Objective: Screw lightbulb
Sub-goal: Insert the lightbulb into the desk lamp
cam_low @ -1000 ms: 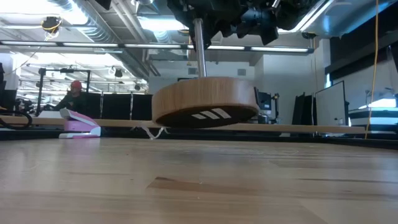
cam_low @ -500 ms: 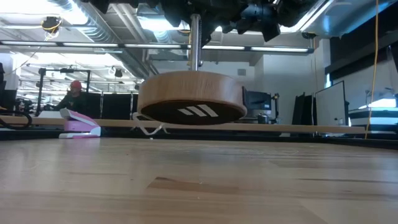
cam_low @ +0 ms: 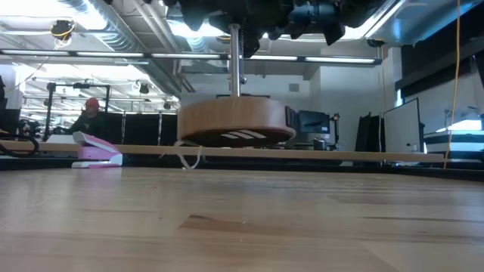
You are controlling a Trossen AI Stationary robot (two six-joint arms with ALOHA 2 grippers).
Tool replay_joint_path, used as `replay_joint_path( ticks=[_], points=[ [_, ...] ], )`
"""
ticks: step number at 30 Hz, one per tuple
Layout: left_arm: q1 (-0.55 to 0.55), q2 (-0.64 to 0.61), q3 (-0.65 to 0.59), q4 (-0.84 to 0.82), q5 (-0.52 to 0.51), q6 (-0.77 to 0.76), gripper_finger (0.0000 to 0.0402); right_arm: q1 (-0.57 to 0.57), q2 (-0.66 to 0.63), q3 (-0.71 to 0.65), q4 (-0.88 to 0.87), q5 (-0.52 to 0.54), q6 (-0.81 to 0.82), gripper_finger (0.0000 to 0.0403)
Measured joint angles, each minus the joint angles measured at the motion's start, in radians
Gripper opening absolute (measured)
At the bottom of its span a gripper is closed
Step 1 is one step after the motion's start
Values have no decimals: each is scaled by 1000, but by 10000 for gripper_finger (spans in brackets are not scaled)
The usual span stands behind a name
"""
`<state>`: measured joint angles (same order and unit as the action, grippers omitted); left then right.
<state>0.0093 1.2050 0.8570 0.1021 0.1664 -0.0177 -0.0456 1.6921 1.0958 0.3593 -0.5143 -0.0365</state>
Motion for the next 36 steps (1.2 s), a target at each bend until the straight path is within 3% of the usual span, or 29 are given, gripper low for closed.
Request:
replay_joint_path(
  ticks=[11, 23, 28, 32, 36],
  points=[
    [0, -52, 2, -47, -87, -9, 226, -1, -7, -1, -23, 169, -21, 148],
    [0, -155, 2, -216, -155, -53, 226, -1, -7, -2, -22, 207, -21, 148],
    [-30, -254, 2, -304, -403, -64, 226, -1, -7, -2, -21, 258, -21, 148],
    [-103, -302, 3, -262, -575, -64, 223, -4, -7, -2, -9, 320, -21, 148],
    [-174, -275, 3, -175, -692, -54, 213, -16, -7, 18, -4, 388, -21, 148]
  ],
)
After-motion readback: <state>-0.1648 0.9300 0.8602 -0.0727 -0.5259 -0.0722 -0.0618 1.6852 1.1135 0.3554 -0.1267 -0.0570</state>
